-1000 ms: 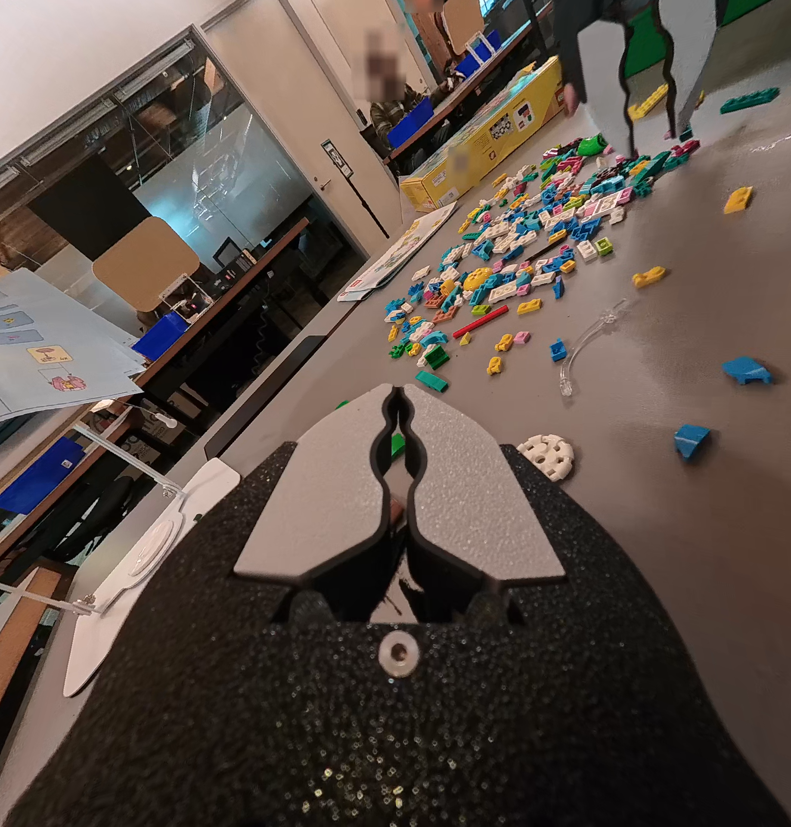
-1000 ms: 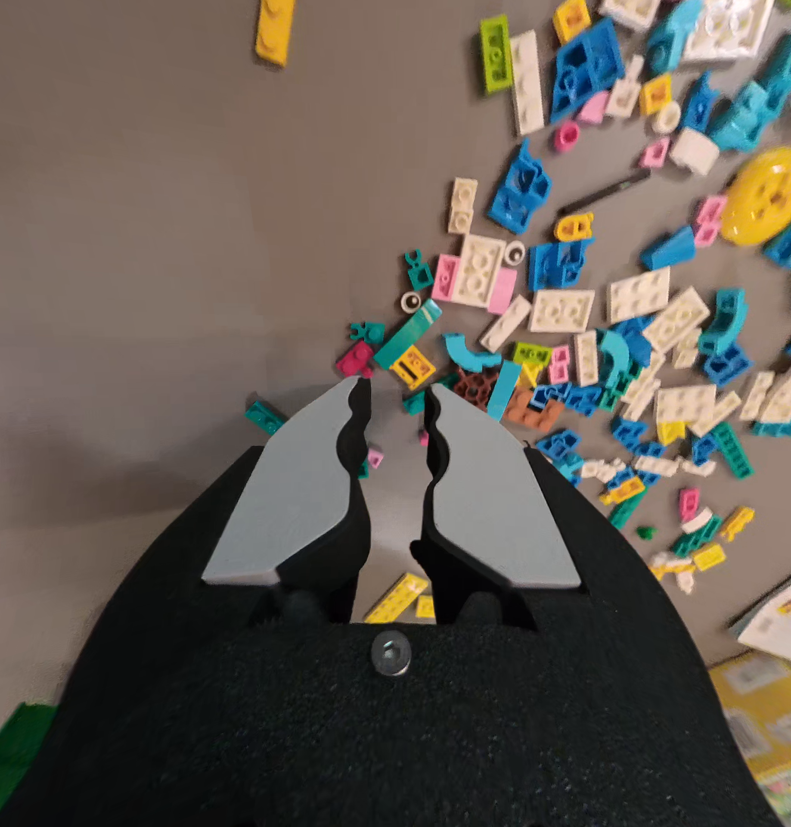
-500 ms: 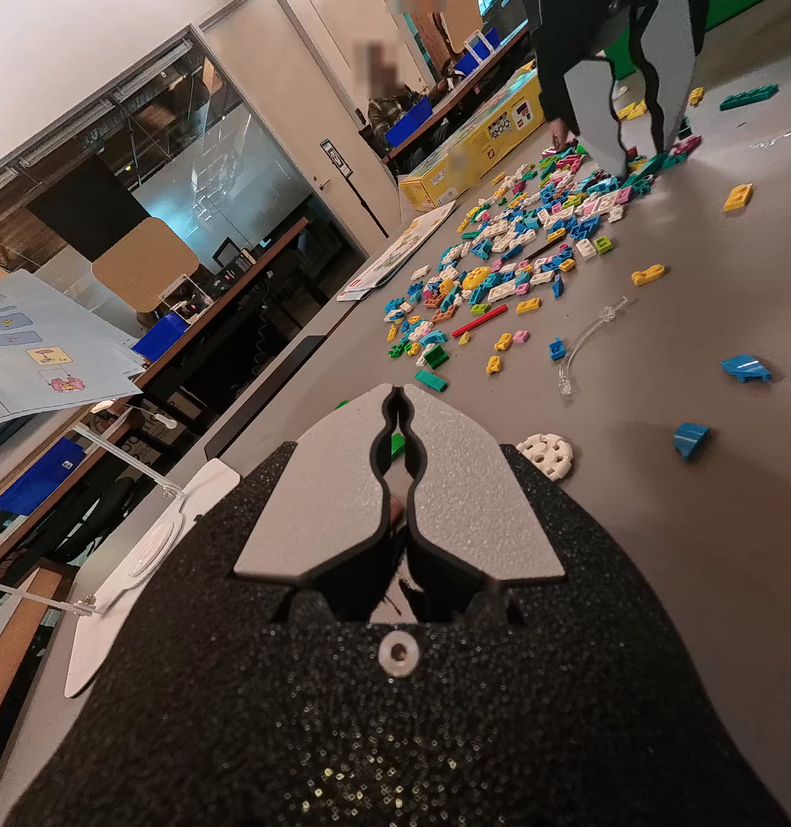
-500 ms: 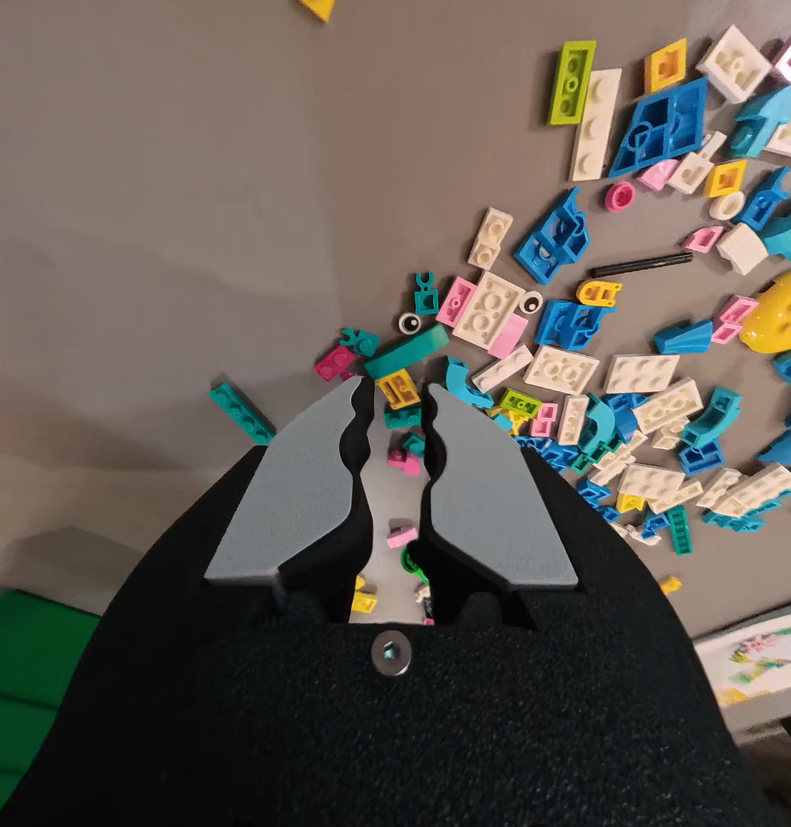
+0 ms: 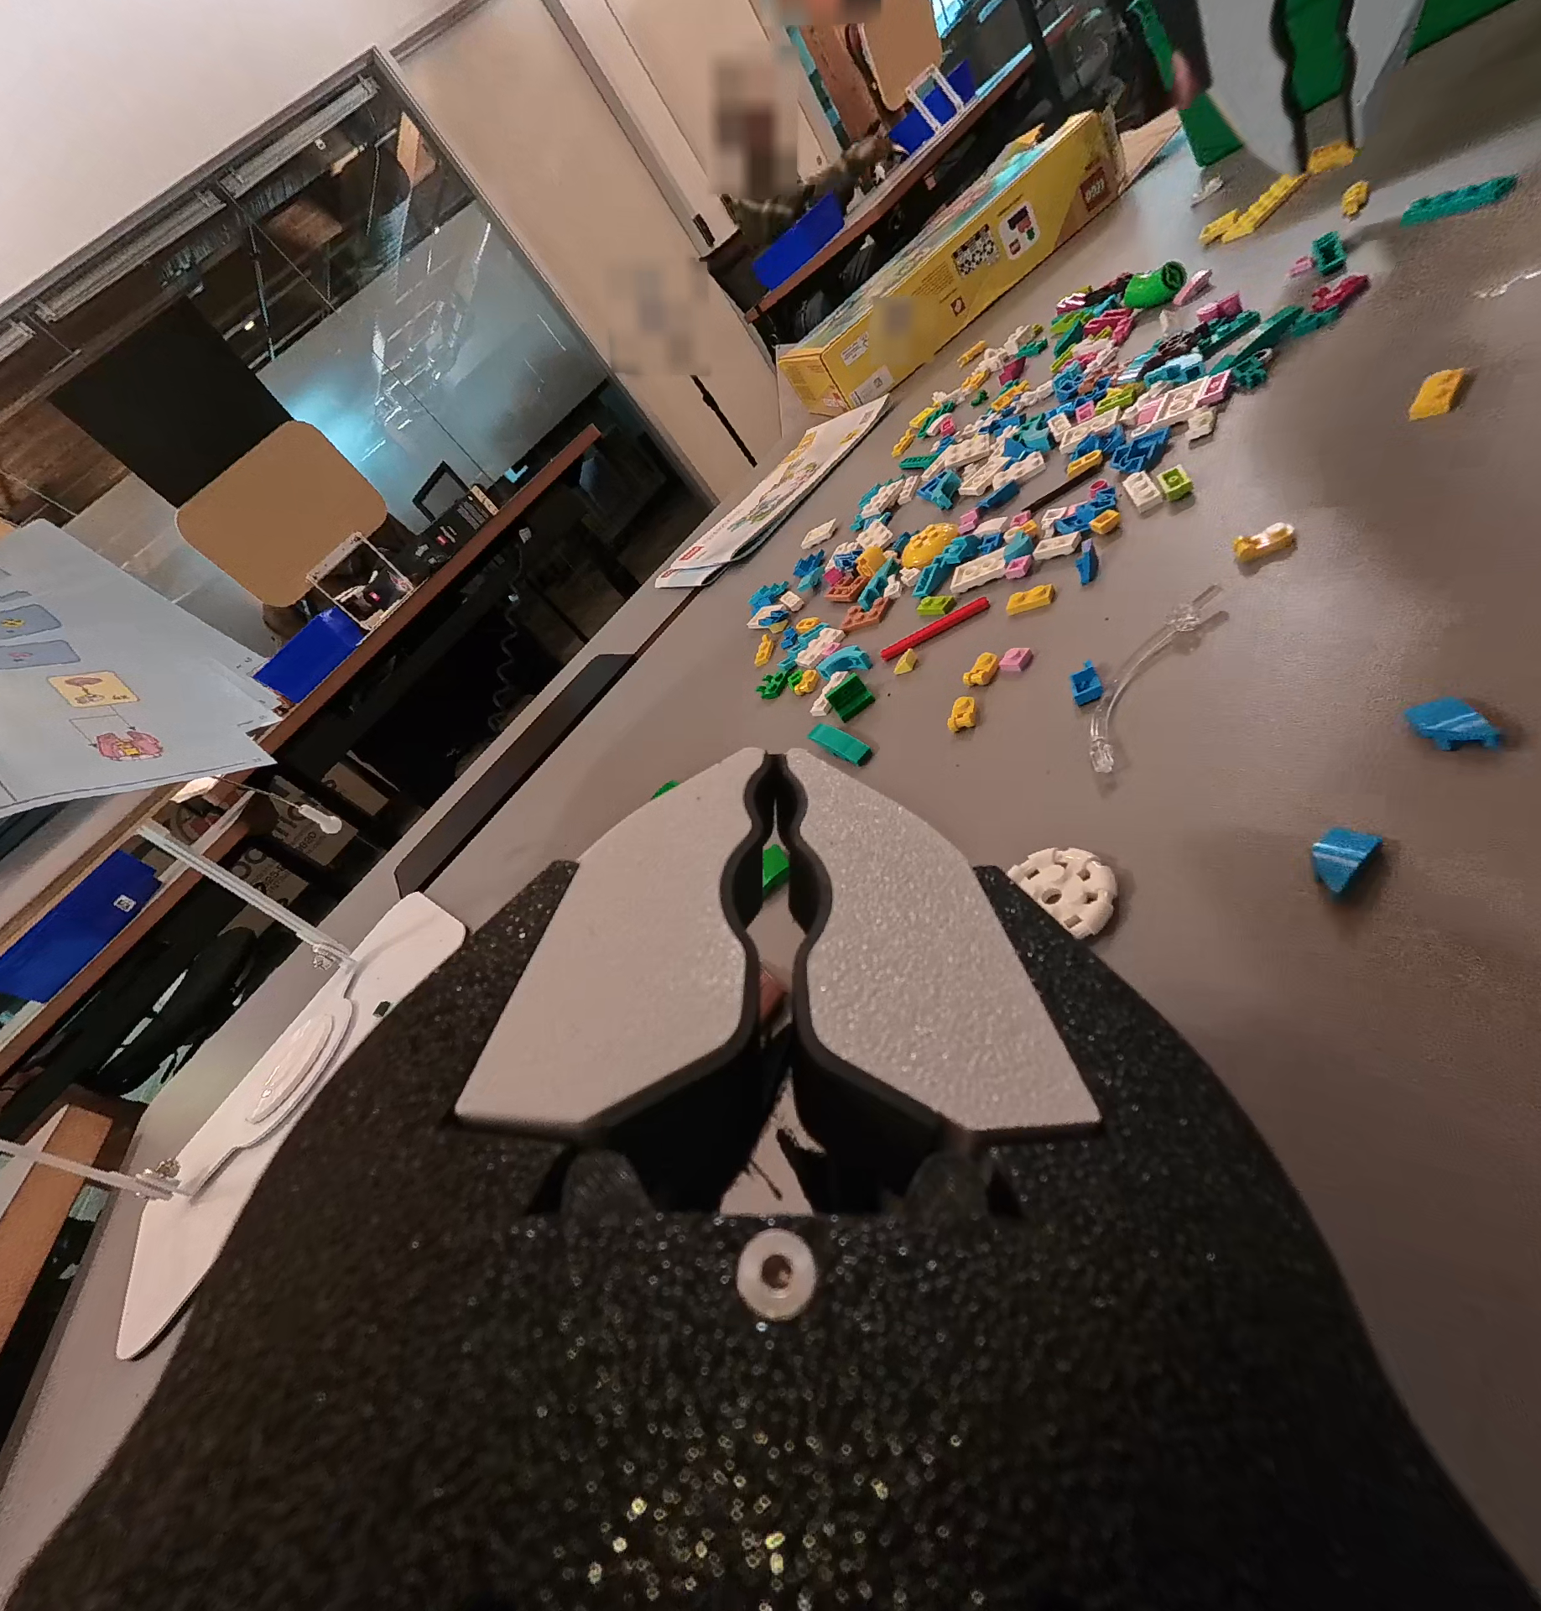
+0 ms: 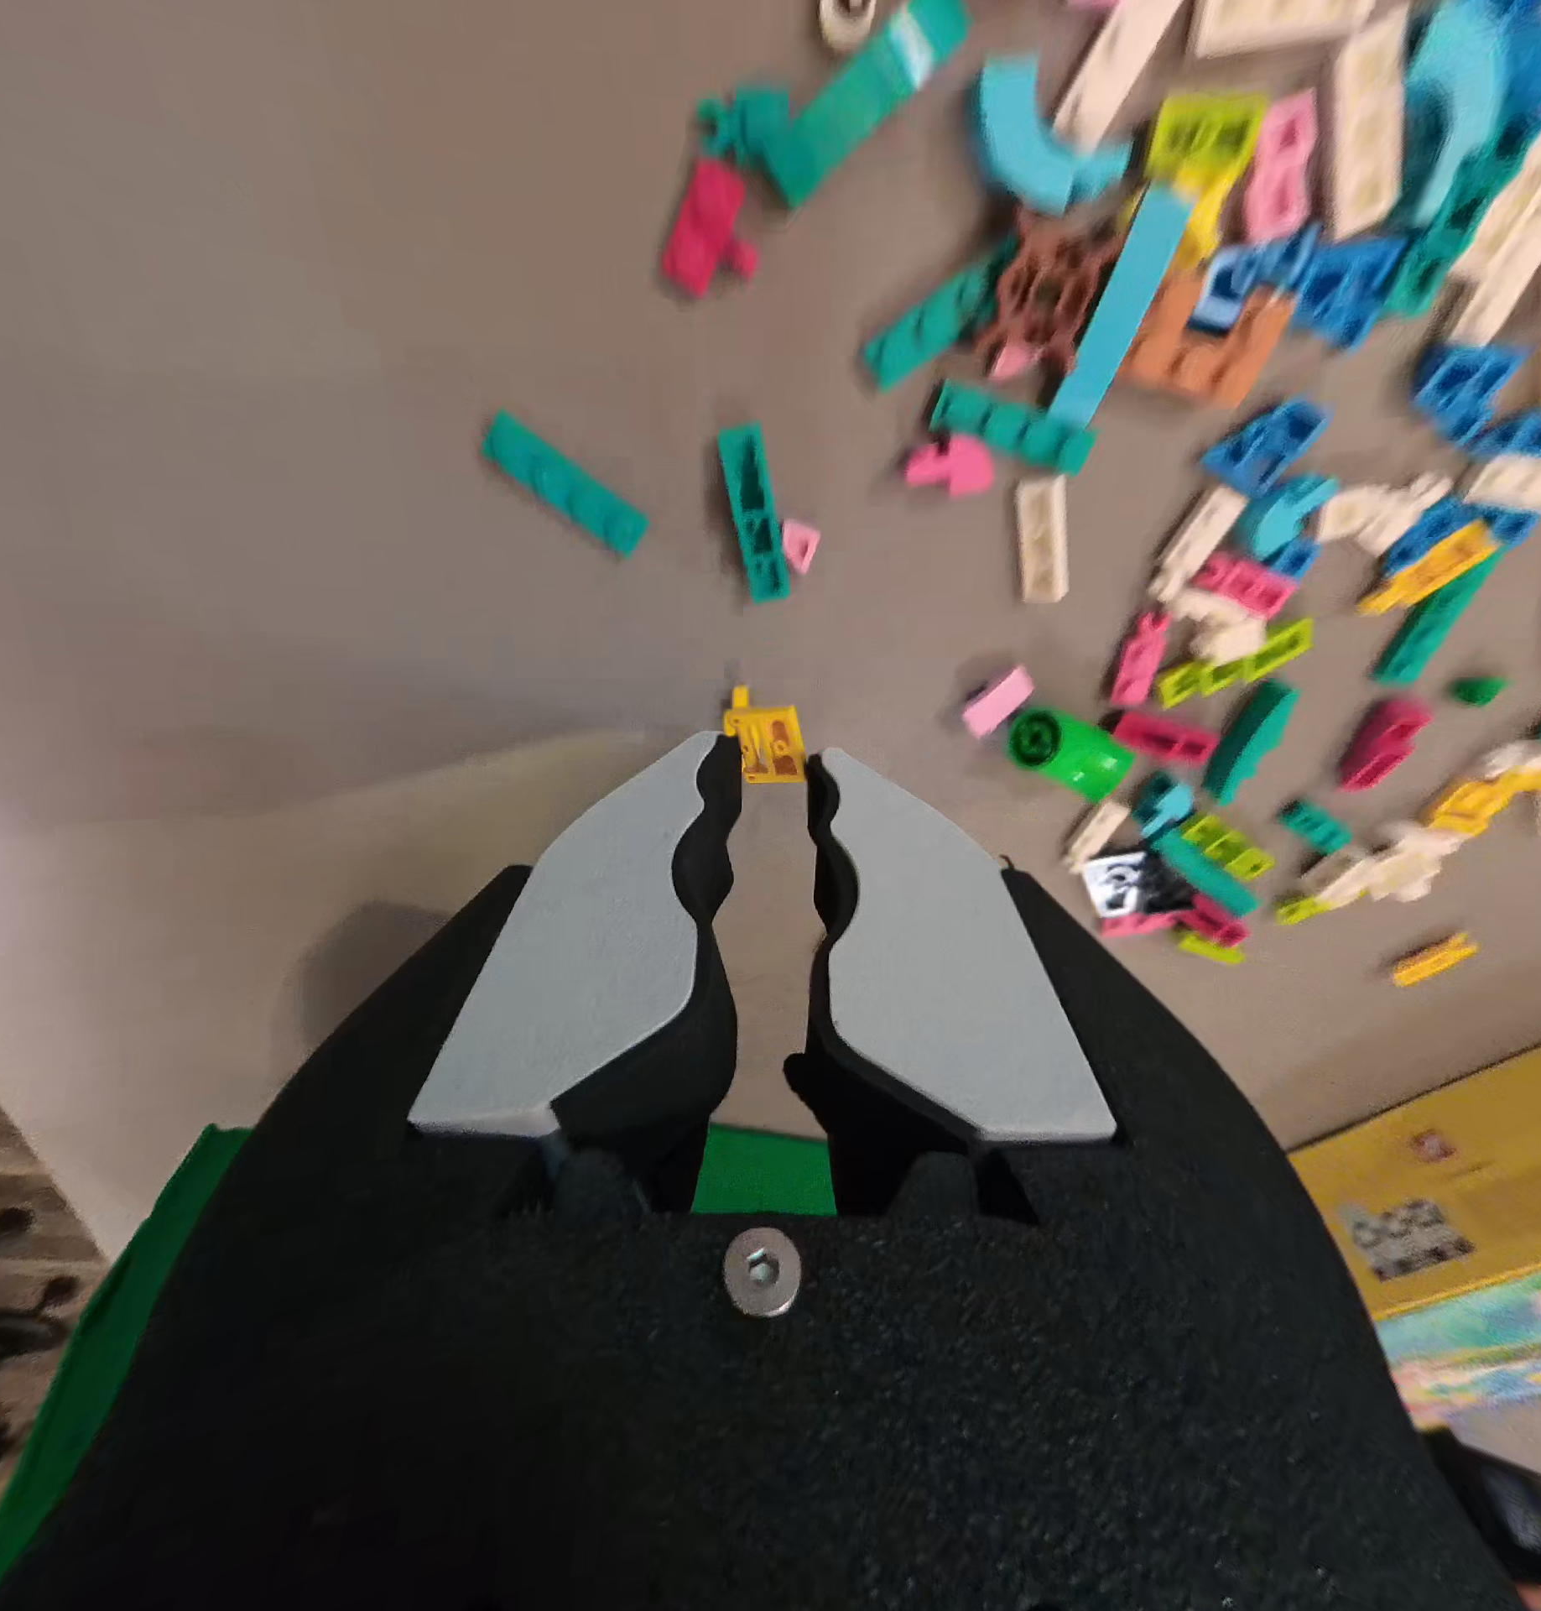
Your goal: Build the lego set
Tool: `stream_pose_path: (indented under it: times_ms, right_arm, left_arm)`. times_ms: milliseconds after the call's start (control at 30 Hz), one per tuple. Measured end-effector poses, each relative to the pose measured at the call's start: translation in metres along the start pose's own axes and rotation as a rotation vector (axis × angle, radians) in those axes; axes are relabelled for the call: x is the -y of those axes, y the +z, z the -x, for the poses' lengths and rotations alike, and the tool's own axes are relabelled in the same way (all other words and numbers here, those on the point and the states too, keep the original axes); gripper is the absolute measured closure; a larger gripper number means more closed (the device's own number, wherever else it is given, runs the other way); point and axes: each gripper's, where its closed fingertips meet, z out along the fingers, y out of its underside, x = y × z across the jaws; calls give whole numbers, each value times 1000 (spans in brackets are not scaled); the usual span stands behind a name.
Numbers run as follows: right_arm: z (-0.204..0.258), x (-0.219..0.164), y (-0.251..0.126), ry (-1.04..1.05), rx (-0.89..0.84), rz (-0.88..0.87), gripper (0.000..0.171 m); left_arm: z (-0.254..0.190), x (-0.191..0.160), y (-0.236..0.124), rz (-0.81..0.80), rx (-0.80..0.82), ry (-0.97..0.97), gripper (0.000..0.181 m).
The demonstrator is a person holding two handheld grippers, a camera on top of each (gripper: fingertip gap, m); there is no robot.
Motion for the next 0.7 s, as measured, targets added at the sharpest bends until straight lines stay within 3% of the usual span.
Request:
stream_pose_path:
  times_ms: [267,333,400,533,700]
  right_arm:
    - [9,-20,13,61,15,66,156]
    - [-3,-16,9,65,-83,89,137]
    - [-11,16,0,72,-167,13,132]
    - [21,131,-3,67,-43,-407,139]
    - [38,178,14,62,-4,-547,146]
  left_arm:
    - [0,0,0,1,0,2,181]
    - [-1,0,0,1,-1,3,181]
    - [-1,0,0,2,-3,4,181]
    - [-1,0,0,3,-2,5,181]
    - [-1,0,0,3,-4,6,181]
